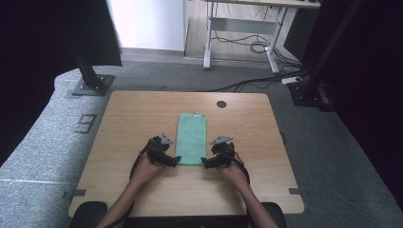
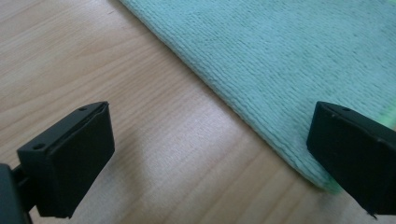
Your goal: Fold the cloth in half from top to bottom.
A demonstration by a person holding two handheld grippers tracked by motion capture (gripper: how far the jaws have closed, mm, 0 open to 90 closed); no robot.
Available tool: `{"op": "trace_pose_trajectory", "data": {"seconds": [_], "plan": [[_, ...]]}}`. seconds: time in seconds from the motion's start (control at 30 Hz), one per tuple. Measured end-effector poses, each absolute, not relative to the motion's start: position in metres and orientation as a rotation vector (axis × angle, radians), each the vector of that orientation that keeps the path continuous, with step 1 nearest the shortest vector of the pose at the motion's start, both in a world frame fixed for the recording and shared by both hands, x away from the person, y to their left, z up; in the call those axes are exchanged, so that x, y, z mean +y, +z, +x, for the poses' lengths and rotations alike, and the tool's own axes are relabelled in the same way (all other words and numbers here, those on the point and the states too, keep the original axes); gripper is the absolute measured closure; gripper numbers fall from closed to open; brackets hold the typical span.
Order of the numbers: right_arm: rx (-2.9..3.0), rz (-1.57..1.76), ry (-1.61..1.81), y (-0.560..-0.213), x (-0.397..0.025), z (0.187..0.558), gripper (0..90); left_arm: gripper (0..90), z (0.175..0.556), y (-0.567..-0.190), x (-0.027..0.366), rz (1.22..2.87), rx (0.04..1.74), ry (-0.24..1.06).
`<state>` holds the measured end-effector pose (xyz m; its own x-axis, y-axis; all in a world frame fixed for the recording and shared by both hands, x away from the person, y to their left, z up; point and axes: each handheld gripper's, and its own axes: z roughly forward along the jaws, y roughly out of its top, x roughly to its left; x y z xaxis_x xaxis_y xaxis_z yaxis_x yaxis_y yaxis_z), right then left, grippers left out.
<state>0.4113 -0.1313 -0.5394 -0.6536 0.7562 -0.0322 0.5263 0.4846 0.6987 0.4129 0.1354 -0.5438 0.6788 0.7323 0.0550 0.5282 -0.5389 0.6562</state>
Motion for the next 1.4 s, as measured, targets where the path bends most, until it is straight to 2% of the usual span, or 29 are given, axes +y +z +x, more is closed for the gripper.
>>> {"op": "trace_pose_trajectory", "data": {"seconds": [0.47,0.93,1.13,1.4], "plan": [[2.429,1.068,0.935,-0.546,-0.134,0.406,6.6,2.0,0.388,-0.546,0.131,2.265,0.945,0.366],[2.481,0.99,0.933,-0.545,-0.135,0.367,9.7,0.5,0.359,-0.539,0.131,2.325,0.899,0.298],[2.498,0.99,0.951,-0.545,-0.139,0.35,10.1,1.4,0.39,-0.521,0.141,2.214,0.983,0.36],[2.506,0.992,0.97,-0.547,-0.145,0.34,10.1,1.6,0.413,-0.533,0.14,2.199,1.04,0.355]]}}
